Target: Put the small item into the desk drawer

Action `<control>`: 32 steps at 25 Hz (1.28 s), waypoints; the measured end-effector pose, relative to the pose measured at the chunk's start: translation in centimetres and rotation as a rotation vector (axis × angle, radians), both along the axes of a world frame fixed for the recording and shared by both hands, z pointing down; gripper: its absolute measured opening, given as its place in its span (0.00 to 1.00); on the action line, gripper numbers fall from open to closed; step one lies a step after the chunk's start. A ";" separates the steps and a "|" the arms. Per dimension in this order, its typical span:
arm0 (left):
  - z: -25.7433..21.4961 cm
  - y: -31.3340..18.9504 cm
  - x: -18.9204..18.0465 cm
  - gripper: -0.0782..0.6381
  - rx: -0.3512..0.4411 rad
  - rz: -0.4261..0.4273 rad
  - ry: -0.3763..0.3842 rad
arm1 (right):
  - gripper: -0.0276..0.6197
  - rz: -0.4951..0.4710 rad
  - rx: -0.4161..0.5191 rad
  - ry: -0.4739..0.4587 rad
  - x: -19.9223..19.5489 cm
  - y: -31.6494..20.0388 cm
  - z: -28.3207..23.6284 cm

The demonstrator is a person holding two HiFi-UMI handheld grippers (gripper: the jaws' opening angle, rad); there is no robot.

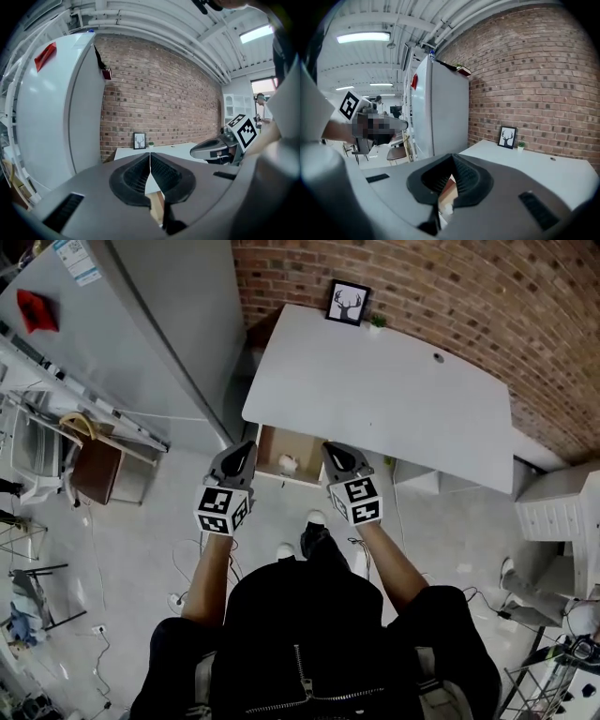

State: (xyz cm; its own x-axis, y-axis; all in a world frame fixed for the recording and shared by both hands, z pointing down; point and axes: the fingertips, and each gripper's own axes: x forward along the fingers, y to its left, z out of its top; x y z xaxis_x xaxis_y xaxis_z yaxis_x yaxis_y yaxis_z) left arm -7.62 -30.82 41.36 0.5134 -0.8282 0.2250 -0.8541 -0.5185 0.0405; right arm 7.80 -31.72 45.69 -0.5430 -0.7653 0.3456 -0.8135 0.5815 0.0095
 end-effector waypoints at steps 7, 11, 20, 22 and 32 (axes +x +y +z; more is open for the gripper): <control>-3.5 0.6 -0.8 0.14 0.079 0.017 -0.007 | 0.05 0.060 0.063 -0.078 1.4 0.7 -4.4; -4.2 1.0 -1.2 0.14 0.095 0.026 -0.007 | 0.05 0.091 0.123 -0.114 2.0 1.4 -6.6; -4.1 1.6 -1.3 0.14 0.092 0.028 -0.003 | 0.05 0.092 0.153 -0.145 1.8 2.1 -7.9; -4.0 1.6 -1.3 0.14 0.089 0.027 -0.004 | 0.05 0.092 0.146 -0.141 2.0 2.1 -7.6; -3.1 1.8 -1.0 0.14 0.075 0.022 0.006 | 0.05 0.091 0.124 -0.132 2.5 2.7 -6.6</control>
